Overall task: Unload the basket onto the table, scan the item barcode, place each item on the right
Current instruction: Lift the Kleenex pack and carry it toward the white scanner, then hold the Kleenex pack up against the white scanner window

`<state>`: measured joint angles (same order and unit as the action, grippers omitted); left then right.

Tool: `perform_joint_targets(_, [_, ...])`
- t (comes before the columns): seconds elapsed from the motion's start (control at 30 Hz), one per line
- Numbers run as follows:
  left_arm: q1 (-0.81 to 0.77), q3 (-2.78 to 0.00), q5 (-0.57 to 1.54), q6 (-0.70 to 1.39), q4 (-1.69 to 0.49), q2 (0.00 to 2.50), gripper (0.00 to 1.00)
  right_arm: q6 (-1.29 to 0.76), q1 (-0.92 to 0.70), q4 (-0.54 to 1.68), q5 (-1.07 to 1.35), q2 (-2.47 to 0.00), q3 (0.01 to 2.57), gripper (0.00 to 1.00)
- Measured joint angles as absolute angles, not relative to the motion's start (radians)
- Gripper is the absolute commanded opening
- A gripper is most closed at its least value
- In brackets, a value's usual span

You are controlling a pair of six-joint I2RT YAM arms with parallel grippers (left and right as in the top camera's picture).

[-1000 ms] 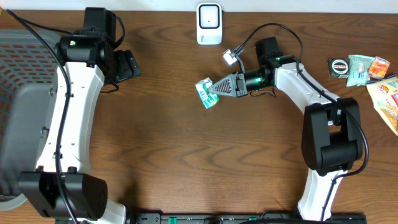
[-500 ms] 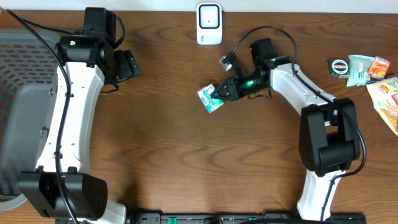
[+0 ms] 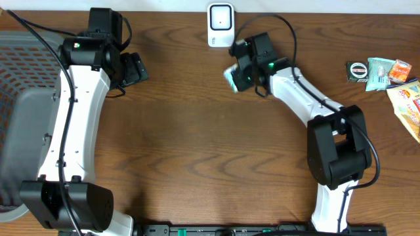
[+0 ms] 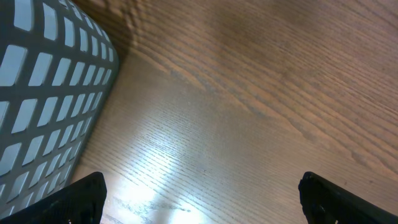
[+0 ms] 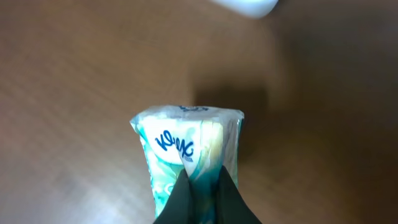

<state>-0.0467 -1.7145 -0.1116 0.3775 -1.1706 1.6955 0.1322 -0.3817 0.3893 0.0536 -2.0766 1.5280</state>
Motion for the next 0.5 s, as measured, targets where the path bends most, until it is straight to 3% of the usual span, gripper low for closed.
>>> perform_joint_targets(0.3, [-0.047,-1.715,-0.112,0.377,-1.171,1.695,0.98,0.324,-0.434,-0.073,-0.137,-2.081,1.537,0.01])
perform_joint_targets(0.5, [-0.047,-1.715,-0.112,0.377,-1.171,1.695,0.98,0.375,-0.422,-0.263,-0.173,-2.156,1.544,0.01])
